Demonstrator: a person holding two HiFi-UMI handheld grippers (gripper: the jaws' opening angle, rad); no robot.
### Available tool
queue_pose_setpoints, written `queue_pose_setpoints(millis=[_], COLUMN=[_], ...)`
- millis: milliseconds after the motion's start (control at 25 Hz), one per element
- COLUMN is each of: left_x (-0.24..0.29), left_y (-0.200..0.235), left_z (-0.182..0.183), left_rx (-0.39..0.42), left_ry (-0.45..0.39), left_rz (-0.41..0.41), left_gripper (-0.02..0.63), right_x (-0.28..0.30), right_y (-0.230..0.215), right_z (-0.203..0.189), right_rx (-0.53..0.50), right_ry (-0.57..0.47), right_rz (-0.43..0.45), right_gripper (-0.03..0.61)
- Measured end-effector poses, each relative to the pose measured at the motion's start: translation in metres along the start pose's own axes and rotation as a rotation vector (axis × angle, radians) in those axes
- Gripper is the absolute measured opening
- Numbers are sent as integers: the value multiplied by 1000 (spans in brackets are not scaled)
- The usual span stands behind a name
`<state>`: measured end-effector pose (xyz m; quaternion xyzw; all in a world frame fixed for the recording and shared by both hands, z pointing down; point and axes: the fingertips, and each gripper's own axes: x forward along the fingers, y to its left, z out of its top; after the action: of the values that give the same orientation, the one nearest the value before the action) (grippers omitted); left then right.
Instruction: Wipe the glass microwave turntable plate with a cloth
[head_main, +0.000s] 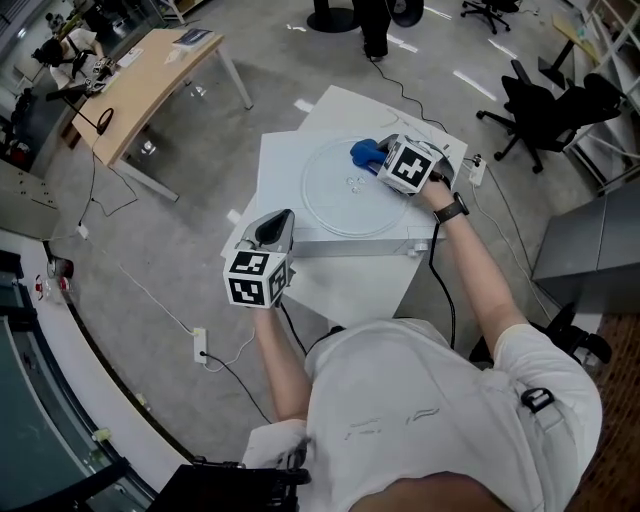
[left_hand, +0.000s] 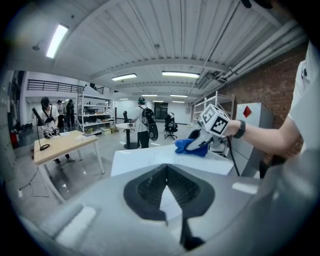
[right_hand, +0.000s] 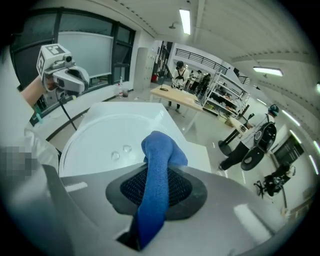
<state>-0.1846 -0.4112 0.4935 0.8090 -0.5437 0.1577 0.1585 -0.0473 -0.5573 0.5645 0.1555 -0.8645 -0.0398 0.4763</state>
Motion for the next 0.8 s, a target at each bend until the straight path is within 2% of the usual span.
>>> queue_pose_setpoints(millis=[120, 280, 440, 560, 680, 800], left_x=[4, 11, 14, 12, 11, 15], left_y=[-2, -9, -14, -11, -9, -16], left_z=[1, -1, -7, -8, -6, -10], left_rx=[6, 9, 14, 16, 18, 22], left_ry=[-4, 0, 15, 23, 16, 15], left_rz=[-11, -41, -70, -84, -96, -122], left_gripper=[3, 5, 3, 3, 3, 4], right_x=[-25, -46, -39, -19, 0, 10], right_y=[9, 49, 103, 122, 112, 74], right_z=[-31, -43, -13, 21, 50, 49], right_rx=[-29, -41, -32, -44, -41, -19], right_ry=[67, 70, -33, -92, -112, -90], right_rz=[-22, 35, 180, 237, 214, 75], right_gripper=[67, 67, 67, 67, 67, 69])
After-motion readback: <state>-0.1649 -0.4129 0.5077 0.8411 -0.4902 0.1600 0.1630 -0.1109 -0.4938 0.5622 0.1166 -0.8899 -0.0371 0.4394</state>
